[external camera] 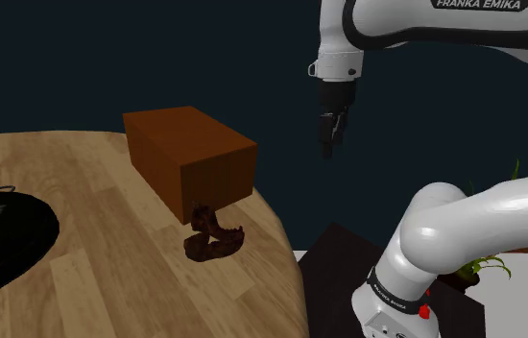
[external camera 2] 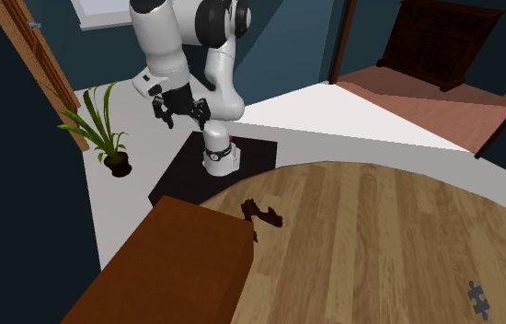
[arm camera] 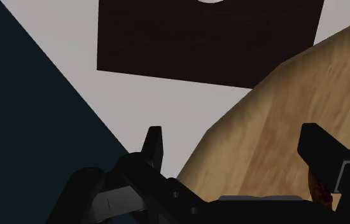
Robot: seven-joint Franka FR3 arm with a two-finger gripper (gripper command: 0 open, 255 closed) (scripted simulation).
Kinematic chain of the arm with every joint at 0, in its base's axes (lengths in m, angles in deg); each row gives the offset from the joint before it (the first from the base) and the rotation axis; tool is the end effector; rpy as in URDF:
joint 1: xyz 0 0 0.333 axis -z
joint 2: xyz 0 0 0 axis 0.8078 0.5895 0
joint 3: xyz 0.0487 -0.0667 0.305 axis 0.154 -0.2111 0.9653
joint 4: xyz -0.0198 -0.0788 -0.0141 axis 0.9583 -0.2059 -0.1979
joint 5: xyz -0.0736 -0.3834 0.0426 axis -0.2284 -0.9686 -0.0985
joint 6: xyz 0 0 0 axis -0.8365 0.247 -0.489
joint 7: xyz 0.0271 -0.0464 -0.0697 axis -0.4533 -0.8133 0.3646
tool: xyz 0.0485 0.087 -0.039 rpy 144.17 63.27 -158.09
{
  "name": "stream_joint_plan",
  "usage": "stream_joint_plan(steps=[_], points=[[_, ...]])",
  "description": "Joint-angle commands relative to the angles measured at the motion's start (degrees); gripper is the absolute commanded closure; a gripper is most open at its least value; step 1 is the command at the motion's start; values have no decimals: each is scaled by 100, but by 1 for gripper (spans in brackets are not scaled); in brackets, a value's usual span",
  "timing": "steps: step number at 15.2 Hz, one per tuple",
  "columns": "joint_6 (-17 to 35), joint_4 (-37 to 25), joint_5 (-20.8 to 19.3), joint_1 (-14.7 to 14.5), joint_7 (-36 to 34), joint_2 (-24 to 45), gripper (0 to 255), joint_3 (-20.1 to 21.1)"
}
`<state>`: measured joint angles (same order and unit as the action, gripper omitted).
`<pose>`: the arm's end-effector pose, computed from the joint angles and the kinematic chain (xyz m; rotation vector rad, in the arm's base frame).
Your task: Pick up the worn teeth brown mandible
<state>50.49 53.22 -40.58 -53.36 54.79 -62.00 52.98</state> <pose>0.2795 0.0213 0.5558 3.0859 0.2289 -0.2863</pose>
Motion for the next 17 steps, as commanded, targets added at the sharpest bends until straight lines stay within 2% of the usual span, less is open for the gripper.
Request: stream_joint_plan(steps=[1,10,17], points=[[0,0,0,0,0,0,0,0],[1460,351,669,-234,-1069,952,0,953],[2618,167,867,-301,-1909,2157,0,1690]])
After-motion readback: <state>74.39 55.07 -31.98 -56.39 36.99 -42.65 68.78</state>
